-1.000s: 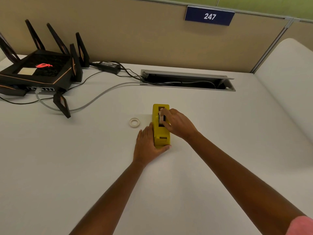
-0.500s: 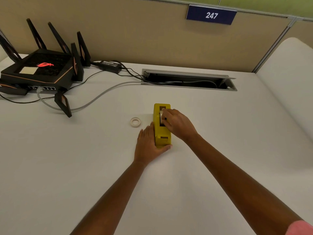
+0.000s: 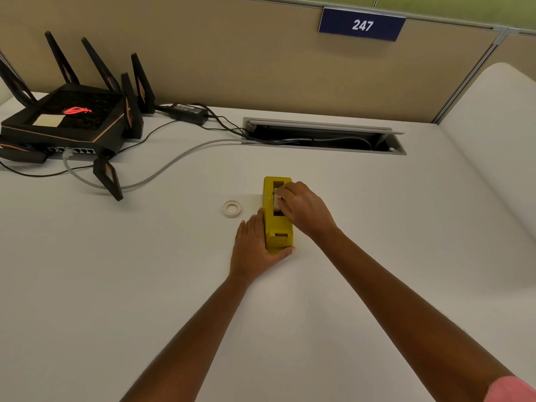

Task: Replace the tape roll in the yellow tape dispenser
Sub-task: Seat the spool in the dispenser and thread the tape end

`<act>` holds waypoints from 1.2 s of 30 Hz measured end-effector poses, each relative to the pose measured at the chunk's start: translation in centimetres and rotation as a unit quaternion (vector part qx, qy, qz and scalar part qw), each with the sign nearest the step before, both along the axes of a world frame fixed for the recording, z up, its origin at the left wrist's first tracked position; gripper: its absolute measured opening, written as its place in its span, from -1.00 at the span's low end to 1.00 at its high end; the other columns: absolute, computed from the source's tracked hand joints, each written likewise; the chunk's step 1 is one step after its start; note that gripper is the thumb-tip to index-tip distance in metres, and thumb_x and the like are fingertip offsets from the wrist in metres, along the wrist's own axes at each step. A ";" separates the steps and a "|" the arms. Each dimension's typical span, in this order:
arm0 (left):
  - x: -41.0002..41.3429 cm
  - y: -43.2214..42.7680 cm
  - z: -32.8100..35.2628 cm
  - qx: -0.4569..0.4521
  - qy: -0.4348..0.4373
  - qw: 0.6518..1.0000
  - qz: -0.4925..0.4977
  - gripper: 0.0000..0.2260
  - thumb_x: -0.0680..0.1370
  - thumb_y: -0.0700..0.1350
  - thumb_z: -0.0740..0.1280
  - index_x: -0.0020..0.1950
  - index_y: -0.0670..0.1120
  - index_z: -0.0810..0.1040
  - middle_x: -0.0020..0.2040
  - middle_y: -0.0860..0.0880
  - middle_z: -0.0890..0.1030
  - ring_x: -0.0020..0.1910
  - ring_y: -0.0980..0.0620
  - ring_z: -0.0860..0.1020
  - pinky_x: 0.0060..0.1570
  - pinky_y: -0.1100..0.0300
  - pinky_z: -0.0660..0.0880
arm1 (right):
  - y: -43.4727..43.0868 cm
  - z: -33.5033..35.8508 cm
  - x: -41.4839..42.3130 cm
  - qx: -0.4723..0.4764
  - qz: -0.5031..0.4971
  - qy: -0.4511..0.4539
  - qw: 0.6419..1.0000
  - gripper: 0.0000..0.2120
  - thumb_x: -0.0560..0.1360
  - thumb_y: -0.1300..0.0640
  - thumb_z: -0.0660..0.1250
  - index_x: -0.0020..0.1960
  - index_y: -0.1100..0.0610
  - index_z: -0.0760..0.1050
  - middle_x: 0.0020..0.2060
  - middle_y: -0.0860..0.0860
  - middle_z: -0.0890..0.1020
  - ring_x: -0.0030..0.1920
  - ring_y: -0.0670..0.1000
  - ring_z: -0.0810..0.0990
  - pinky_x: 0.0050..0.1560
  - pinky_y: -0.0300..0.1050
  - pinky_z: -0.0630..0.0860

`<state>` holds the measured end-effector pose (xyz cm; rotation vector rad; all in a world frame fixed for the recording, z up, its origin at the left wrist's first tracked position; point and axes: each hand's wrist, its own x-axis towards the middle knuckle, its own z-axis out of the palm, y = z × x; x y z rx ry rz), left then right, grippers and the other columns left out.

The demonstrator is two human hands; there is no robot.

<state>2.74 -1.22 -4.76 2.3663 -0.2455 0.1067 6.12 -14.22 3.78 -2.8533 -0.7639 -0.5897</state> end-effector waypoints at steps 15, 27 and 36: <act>-0.1 0.0 0.2 -0.005 -0.003 1.000 0.001 0.05 0.16 0.58 0.07 0.42 -0.11 0.18 0.31 -0.08 0.45 0.27 -0.06 0.43 0.37 -0.04 0.29 | 0.1 -1.1 0.9 -0.116 -0.016 -0.038 0.992 -0.74 0.20 0.19 0.57 -0.20 0.28 0.59 -0.30 0.15 0.67 -0.32 0.08 0.65 -0.48 -0.18 0.59; -0.1 -0.1 0.3 0.002 0.001 1.000 0.002 0.05 0.16 0.59 0.04 0.42 -0.12 0.18 0.30 -0.10 0.46 0.26 -0.08 0.45 0.36 -0.05 0.31 | -0.1 -1.5 0.7 -0.161 -0.025 -0.019 0.987 -0.80 0.35 0.22 0.44 -0.11 0.33 0.57 -0.15 0.23 0.65 -0.15 0.16 0.63 -0.30 -0.06 0.60; -0.1 -0.1 0.3 0.002 0.006 1.000 -0.001 0.06 0.15 0.60 0.03 0.42 -0.11 0.18 0.32 -0.09 0.46 0.28 -0.08 0.44 0.36 -0.11 0.31 | 0.2 -2.0 0.3 -0.164 -0.033 -0.048 0.985 -0.75 0.21 0.09 0.57 -0.24 0.20 0.61 -0.24 0.09 0.66 -0.30 0.02 0.61 -0.44 -0.22 0.57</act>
